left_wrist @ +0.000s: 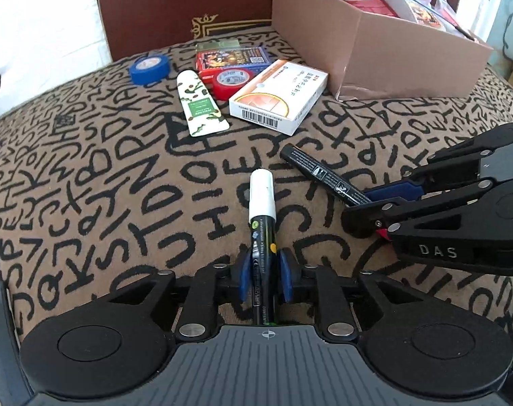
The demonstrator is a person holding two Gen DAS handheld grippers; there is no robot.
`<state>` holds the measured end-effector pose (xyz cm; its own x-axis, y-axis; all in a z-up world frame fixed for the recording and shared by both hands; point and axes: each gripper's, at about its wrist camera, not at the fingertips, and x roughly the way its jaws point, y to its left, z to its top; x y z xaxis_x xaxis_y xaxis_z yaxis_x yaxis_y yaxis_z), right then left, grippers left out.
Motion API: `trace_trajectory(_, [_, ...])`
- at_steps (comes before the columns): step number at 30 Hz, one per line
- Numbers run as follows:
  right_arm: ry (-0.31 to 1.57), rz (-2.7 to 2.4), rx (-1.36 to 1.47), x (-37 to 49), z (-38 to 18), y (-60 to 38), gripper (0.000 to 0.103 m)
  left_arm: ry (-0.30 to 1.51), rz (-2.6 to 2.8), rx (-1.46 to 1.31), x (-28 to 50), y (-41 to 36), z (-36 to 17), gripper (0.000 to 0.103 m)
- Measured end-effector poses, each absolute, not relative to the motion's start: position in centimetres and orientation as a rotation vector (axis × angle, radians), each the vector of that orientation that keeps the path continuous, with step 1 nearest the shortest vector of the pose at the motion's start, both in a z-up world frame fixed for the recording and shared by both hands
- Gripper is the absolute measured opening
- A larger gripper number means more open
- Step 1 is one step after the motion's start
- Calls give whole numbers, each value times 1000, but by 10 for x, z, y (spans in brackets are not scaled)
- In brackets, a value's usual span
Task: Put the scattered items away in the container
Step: 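Carry both markers over the cardboard box and open both tools to drop them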
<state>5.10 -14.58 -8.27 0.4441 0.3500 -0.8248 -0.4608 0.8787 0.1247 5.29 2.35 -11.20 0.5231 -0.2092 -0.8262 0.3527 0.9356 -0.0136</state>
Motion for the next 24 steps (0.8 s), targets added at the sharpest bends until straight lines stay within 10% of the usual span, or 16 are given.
trace_trajectory(24, [729,407,238,35,-2,-264,18,708,-489,34,77,-66,2,11])
